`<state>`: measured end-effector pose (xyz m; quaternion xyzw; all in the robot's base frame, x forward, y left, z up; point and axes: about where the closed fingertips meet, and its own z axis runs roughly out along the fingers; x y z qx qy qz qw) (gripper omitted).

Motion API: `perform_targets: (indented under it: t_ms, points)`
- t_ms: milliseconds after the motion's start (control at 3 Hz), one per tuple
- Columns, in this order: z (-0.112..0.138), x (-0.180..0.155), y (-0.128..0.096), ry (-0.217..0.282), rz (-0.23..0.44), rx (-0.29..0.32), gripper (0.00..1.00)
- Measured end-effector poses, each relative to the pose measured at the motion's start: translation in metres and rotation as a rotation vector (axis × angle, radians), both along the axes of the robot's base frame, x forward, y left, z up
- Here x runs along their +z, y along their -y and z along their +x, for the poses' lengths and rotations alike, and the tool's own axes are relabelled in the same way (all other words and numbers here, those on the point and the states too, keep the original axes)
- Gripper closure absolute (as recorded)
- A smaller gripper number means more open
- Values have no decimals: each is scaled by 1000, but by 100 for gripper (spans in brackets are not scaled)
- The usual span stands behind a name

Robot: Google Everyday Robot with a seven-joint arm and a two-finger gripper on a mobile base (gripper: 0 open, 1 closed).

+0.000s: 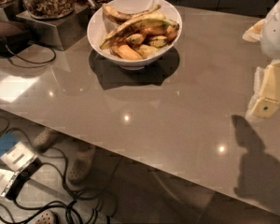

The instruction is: Pick banana from white bowl

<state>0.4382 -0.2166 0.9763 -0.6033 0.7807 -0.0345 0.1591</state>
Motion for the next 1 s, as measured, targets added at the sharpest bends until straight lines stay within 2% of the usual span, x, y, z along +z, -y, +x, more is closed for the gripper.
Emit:
perform_targets:
  t_ms: [333, 667, 1000]
  points:
    - [0, 0, 0, 0, 0, 0, 0]
    - [2, 2, -3, 13, -29, 0, 0]
    - [26, 5, -22, -5, -75, 9, 0]
